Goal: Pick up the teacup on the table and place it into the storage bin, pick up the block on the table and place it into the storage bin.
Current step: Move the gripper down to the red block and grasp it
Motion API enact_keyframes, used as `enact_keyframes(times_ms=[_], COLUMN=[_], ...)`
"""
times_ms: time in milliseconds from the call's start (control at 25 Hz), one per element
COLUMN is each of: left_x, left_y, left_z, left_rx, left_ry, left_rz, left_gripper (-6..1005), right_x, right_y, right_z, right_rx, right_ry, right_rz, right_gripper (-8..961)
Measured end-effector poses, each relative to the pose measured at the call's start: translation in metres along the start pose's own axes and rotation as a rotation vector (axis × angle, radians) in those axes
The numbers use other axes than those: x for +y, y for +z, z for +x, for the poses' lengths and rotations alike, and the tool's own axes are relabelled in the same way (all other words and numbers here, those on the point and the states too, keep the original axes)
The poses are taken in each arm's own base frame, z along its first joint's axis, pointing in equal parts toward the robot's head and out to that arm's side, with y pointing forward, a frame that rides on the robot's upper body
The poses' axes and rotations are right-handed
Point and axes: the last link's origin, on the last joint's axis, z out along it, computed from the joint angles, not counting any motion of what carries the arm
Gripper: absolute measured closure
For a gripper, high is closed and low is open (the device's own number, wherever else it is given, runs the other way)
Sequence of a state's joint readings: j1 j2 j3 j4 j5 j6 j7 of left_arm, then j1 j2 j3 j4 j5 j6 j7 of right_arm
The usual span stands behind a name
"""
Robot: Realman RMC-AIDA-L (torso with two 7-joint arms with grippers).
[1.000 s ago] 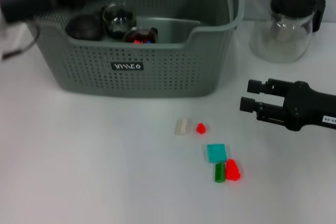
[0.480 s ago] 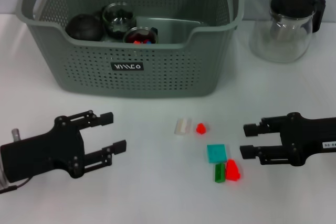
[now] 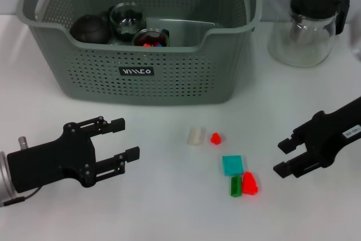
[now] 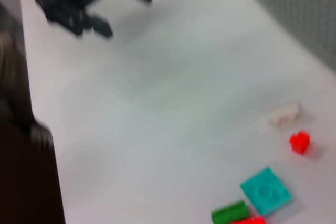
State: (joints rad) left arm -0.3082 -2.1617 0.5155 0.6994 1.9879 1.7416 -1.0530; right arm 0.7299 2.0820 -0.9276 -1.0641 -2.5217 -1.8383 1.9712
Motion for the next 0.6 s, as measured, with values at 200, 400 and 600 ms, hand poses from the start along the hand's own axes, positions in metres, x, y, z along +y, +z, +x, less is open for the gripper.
enact_keyframes(times_ms=[200,400,600], left_x=[-0.002,-0.001,-0.002], left_y=[0.004,0.006,0.008], left_z=[-0.003,-0.006,-0.008], left_rx=[-0.001,0.002,0.001], left_ry=[-0.016,-0.03,-0.045], left_rz=[0.013,0.018,0.028], left_gripper=[342,342,342], right_x=[0.005,0.01,0.014], right_y=[0.014,0.033,0.052], right_z=[-0.026,-0.038,-0.04], right_rx=[0.156,0.224,0.272], right_ry=[-0.08,-0.12,-0.18], right_rz=[0.031,0.044,0.072], right_gripper=[314,314,314])
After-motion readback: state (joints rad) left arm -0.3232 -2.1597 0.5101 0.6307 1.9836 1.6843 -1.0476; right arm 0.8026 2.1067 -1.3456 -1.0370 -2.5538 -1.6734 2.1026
